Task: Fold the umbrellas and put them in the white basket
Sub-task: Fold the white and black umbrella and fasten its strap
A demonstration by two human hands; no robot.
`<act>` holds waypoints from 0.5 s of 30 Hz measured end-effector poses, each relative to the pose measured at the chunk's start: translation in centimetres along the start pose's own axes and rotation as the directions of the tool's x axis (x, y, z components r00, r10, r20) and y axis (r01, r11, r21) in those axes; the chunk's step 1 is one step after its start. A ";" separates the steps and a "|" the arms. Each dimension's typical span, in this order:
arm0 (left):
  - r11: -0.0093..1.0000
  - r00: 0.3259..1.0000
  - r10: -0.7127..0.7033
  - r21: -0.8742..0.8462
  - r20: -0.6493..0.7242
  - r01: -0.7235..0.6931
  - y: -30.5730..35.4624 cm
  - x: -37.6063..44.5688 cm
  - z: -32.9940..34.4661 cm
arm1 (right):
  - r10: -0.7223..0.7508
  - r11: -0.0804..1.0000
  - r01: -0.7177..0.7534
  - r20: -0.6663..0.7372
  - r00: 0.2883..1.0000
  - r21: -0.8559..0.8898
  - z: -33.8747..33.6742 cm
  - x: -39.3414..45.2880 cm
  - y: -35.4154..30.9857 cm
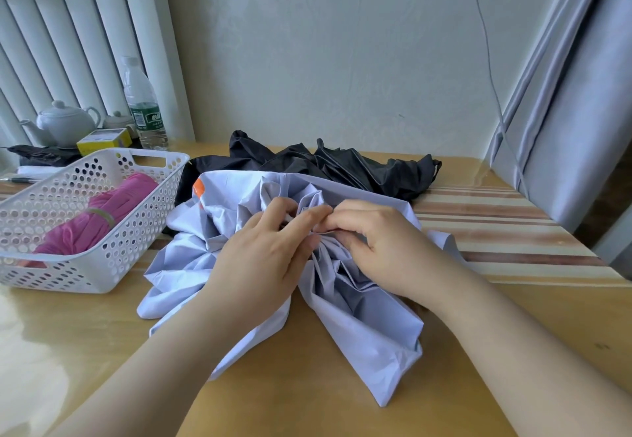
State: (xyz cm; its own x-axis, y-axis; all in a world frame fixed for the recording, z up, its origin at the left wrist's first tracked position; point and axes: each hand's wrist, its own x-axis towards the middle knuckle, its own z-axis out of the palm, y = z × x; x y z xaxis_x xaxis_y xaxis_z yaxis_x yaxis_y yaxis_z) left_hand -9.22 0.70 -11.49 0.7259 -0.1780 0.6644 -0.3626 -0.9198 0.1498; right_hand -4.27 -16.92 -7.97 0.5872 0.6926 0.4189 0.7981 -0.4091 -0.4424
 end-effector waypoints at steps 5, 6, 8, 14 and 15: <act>0.999 0.999 0.030 0.011 0.017 -0.030 -0.3 -0.3 0.1 | 0.152 0.979 -0.151 0.008 0.988 0.137 -1.3 -0.6 -0.4; 0.999 0.999 0.040 0.020 0.023 -0.040 -0.3 -0.4 0.1 | 0.132 0.987 -0.120 -0.111 0.985 0.108 -1.5 -0.3 -0.4; 0.998 0.998 0.052 0.042 0.028 -0.054 -0.1 -0.5 0.3 | 0.049 0.999 -0.052 -0.288 0.957 -0.003 -1.7 0.9 -0.4; 0.991 0.996 0.094 0.098 0.013 -0.095 -0.1 -0.7 0.3 | 0.148 0.972 -0.154 -0.048 0.988 -0.178 -1.0 5.9 -1.7; 0.990 0.996 0.085 0.112 0.015 -0.086 0.0 -0.8 0.2 | 0.163 0.967 -0.159 0.001 0.987 -0.197 -0.8 6.3 -2.1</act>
State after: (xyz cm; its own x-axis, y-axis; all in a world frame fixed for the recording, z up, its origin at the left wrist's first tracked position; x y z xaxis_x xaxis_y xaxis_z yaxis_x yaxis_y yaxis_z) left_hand -9.68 0.82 -12.14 0.7009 -0.2609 0.6638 -0.3562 -0.9344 0.0089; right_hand -2.12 -12.20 -3.79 0.7090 0.6177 0.3403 0.7052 -0.6231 -0.3383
